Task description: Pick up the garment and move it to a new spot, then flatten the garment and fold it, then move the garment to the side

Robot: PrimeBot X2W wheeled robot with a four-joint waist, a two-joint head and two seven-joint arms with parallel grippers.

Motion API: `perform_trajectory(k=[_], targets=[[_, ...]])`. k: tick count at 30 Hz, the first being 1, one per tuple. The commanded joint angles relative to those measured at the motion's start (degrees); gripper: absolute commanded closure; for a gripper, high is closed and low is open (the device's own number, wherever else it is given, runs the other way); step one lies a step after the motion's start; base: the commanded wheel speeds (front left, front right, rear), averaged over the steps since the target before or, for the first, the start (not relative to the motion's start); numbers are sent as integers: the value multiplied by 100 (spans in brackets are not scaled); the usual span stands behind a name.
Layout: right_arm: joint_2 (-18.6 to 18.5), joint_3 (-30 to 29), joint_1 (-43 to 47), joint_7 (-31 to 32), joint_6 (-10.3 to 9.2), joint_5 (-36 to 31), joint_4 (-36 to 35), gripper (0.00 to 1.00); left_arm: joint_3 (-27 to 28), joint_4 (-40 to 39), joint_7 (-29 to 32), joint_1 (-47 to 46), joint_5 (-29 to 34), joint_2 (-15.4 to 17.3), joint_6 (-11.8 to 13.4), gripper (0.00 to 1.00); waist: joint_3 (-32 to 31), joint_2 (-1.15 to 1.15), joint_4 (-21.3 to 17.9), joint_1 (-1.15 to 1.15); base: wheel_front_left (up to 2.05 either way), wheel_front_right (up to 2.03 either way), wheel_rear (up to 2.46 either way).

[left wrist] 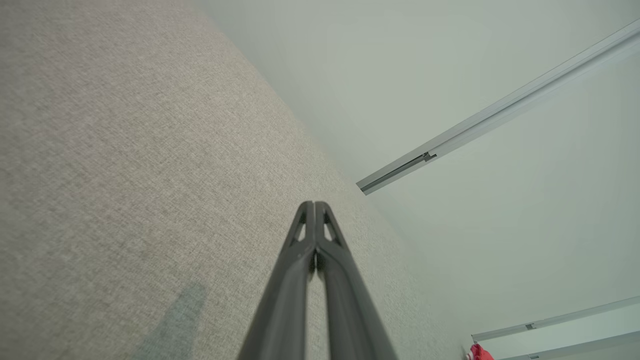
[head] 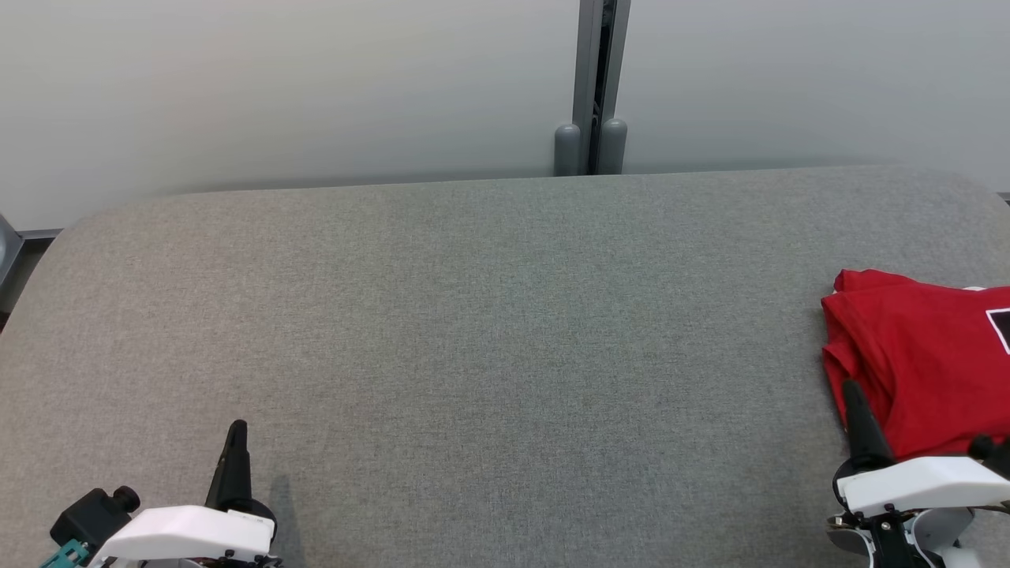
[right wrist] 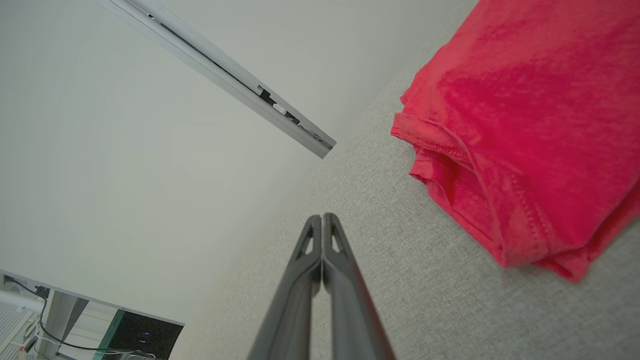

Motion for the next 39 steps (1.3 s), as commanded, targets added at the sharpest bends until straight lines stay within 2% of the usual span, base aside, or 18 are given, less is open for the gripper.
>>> perform_trajectory(k=[1,39], targets=[[-56,-41,-14,59,1,207,-126,100,46,-107,50,-164,-196,40,-44,100,-3,0,-1,0,0,0,0],[-83,-199,121,631,0,2479,-595,100,263,-422,600,-309,-2312,59,-243,100,-73,0,-18,0,0,0,0]])
